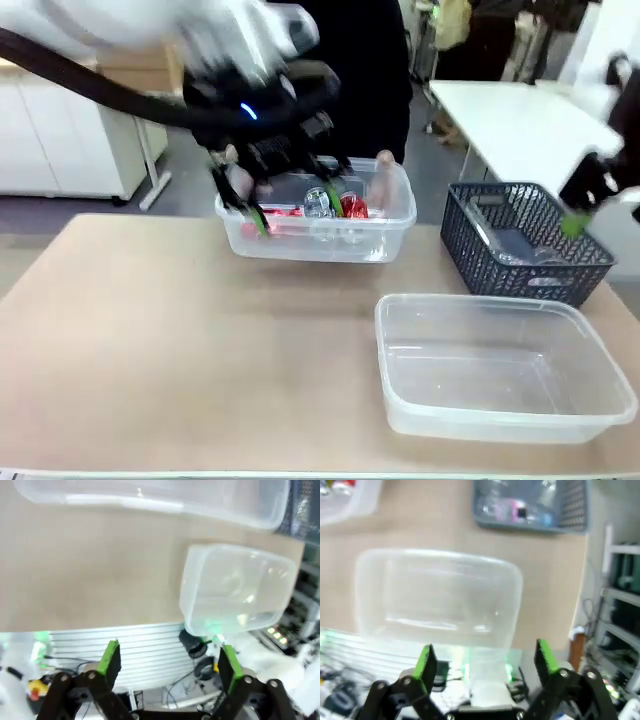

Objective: Sort the waste into each basket.
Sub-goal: Pick up the Organizing box on the right side of the table and lift it.

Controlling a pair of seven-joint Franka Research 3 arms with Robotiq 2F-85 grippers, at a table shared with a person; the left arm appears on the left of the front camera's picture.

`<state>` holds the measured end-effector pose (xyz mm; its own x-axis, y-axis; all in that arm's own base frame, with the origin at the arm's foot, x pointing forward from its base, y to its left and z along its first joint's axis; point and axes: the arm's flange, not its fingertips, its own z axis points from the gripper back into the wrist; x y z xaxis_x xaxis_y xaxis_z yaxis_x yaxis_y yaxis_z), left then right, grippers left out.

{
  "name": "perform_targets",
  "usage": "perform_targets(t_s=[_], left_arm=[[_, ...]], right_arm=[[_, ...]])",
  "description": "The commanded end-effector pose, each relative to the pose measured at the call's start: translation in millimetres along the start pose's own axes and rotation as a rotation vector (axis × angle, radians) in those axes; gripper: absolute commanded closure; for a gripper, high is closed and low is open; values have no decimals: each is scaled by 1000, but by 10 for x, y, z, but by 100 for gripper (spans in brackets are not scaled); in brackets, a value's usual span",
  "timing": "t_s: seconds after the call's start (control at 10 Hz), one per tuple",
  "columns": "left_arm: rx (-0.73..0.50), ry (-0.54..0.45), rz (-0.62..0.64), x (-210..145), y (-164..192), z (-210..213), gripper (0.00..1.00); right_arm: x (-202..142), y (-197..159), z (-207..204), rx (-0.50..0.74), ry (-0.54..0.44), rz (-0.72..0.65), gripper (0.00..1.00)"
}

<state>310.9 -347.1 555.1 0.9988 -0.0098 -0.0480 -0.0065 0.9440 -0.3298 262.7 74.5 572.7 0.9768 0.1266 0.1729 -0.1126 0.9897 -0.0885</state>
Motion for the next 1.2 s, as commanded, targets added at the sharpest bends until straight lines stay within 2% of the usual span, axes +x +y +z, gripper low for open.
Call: perform_targets(t_s=[0.0,0.1,0.2,0.3,0.4,0.6,0.7,0.8,0.9,1.0,1.1], left_arm=[[10,-5,19,19,-313,-500,0],[-32,-23,-10,-110,-487,-742,0],[-4,-11,-31,-226,-633,-1009,0],[1,55,-19,-193,-606,-1040,0],[-13,21,-43,-252,-561,-874,0],[-13,21,-43,-252,-561,-874,0],[-22,43,-42,-253,-629,-1052,0],[32,-19,-3,-219,-652,-1226,0],[71,-36,23,-144,-615,-1439,0],[90,-34,30,-72,-602,-1621,0],[119,-56,23,-30,-588,-1715,0]], right_arm=[[-211,-236,-238,13,-50,53,0],[-286,-305,-434,50,-12,35,0],[-324,-350,-711,57,71,-26,0],[-265,-321,-814,9,56,-145,0],[-271,-253,-363,28,24,0,0],[-271,-253,-363,28,24,0,0],[-209,-304,-450,24,51,-42,0],[-75,-379,-703,50,164,-58,0],[-31,-472,-1044,127,240,-64,0],[-57,-475,-1385,134,349,-92,0],[-94,-489,-1565,145,404,-103,0]])
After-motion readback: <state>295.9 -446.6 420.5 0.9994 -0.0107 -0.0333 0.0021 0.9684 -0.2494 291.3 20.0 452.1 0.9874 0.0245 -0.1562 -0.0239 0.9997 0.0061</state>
